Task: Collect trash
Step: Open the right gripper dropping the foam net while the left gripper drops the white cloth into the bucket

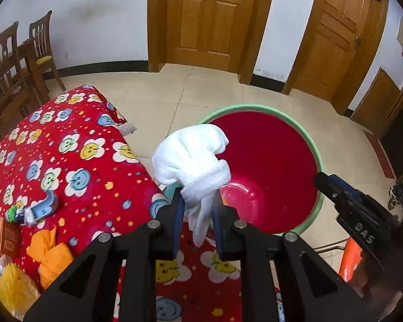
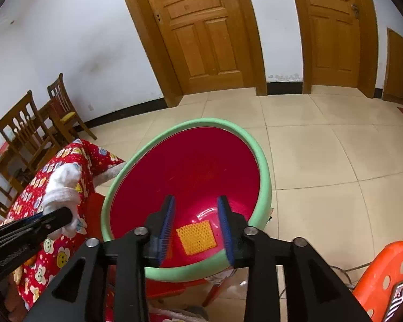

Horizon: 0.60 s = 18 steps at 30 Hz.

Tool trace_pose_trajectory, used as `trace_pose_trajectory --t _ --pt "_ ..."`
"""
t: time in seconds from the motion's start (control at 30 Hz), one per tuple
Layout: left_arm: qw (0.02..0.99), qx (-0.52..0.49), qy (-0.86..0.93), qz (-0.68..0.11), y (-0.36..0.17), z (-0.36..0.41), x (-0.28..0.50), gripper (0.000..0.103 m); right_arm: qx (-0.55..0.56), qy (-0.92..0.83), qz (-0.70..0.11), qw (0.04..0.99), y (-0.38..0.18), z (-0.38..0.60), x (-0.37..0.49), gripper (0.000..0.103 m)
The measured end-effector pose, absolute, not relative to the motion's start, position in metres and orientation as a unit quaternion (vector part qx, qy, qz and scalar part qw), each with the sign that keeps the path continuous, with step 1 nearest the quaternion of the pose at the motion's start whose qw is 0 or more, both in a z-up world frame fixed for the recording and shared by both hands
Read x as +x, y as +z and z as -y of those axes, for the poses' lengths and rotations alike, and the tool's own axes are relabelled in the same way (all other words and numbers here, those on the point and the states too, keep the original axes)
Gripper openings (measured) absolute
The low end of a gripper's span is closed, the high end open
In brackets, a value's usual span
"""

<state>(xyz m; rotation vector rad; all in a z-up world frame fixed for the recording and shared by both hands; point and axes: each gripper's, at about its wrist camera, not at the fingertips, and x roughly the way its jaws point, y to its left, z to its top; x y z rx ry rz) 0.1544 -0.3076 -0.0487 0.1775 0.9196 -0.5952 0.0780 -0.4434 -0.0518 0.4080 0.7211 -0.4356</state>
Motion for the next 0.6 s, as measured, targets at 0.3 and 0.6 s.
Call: trace_pose_trajectory --t 0.3,0.6 --pt "0.839 0.100 -0.288 -0.450 -0.062 0.331 0.168 0.019 0.203 -0.213 -0.341 0.893 -0.050 0.448 0.074 0.040" --pt "0.846 0.104 -0.284 -0.440 -0.056 0.332 0.163 0.057 0.211 -0.213 -0.340 0.891 -0.049 0.449 0.073 0.041"
